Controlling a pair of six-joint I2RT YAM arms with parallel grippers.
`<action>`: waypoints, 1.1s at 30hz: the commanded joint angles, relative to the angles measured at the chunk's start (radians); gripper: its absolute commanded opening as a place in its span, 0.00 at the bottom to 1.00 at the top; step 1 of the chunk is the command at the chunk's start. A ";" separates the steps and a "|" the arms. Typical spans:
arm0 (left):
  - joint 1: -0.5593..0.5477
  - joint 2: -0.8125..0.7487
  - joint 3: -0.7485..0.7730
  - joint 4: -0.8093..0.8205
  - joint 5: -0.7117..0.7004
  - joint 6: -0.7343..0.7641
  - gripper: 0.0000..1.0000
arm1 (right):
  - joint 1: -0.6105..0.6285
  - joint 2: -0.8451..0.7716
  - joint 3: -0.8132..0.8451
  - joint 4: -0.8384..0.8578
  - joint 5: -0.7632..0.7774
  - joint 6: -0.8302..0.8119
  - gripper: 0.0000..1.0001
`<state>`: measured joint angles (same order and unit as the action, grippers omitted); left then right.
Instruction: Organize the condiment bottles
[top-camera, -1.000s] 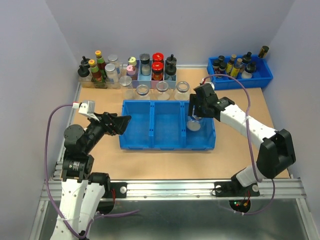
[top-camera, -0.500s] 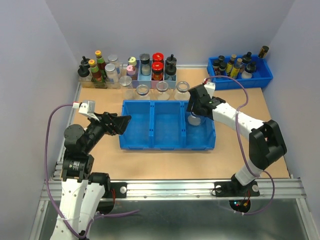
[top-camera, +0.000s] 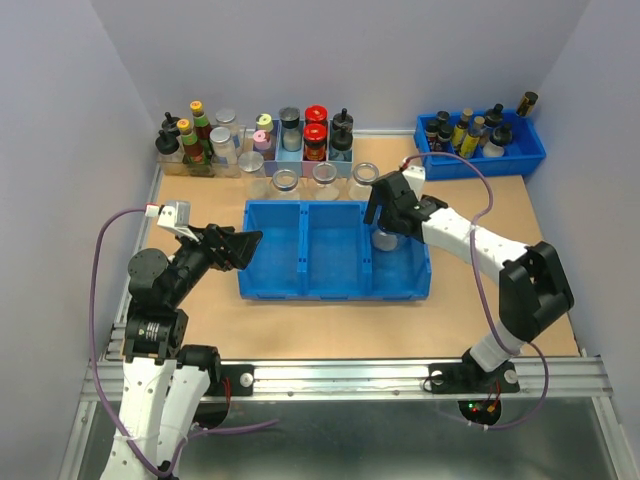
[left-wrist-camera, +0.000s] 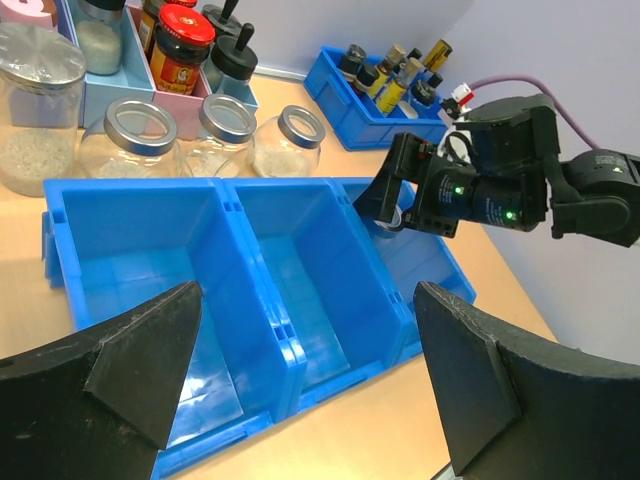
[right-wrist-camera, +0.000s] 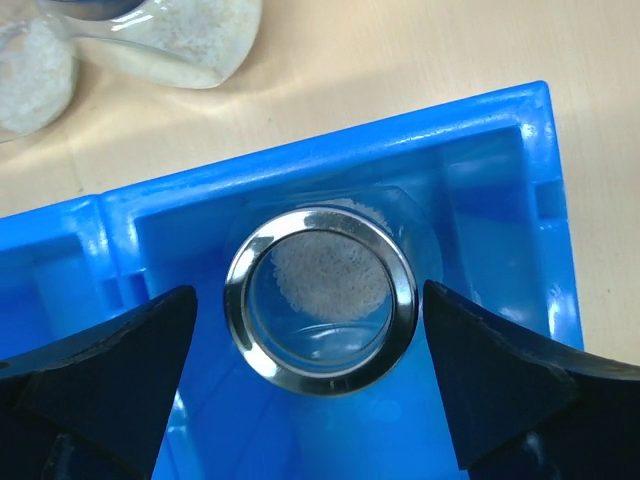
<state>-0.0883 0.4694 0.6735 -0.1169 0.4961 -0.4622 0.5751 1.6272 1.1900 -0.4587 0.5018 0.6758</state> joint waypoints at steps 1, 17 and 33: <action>-0.002 0.000 0.012 0.039 0.004 0.005 0.99 | 0.012 -0.087 0.054 0.012 -0.029 -0.030 1.00; -0.002 -0.015 -0.003 0.071 0.022 -0.020 0.99 | 0.012 -0.045 0.331 -0.029 -0.190 -0.406 1.00; -0.011 -0.029 0.015 -0.007 0.006 0.043 0.99 | -0.148 0.328 0.628 0.011 -0.360 -0.646 1.00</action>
<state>-0.0925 0.4538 0.6735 -0.1555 0.4957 -0.4427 0.4931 1.9533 1.7313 -0.4862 0.2657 0.1211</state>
